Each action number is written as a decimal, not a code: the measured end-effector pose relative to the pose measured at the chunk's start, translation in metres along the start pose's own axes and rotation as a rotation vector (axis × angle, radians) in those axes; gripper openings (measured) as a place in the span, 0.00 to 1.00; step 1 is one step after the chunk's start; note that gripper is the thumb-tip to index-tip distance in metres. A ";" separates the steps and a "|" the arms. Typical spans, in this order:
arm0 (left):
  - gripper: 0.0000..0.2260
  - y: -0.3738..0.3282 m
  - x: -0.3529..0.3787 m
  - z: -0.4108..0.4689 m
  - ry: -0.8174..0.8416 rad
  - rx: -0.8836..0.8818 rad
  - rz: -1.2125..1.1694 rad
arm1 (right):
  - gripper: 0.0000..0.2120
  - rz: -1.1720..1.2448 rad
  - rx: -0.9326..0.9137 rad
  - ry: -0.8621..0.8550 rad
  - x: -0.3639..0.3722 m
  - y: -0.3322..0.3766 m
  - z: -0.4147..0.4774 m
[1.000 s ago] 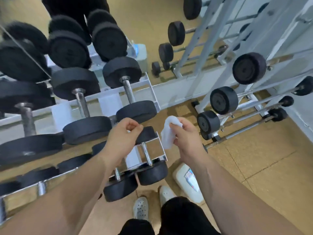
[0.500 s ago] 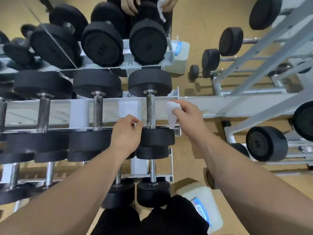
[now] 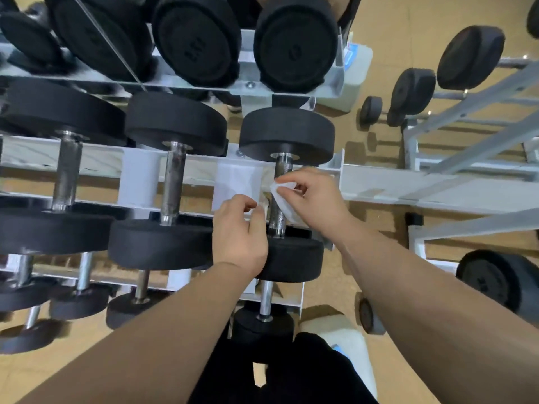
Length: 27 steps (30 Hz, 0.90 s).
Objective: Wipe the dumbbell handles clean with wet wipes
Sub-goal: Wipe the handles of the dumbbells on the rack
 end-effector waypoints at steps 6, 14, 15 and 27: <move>0.16 0.000 0.000 0.001 -0.011 0.037 -0.014 | 0.13 -0.056 -0.145 0.152 0.012 0.003 -0.018; 0.17 0.001 0.001 0.001 -0.020 0.016 -0.021 | 0.09 -0.054 -0.147 -0.062 -0.009 0.012 0.019; 0.17 0.001 0.000 0.001 -0.021 0.017 -0.022 | 0.10 -0.025 -0.104 -0.082 -0.012 0.009 0.023; 0.14 0.000 0.000 0.000 -0.021 0.020 -0.024 | 0.10 0.096 -0.012 -0.055 0.000 -0.004 0.016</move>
Point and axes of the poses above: each hand's wrist, its own z-axis towards the middle knuckle, its own x-axis out of the palm, y = z × x, the point moved 9 cm from there along z, towards the middle knuckle, and after that the axes turned 2 degrees about -x, right-handed, at the moved point
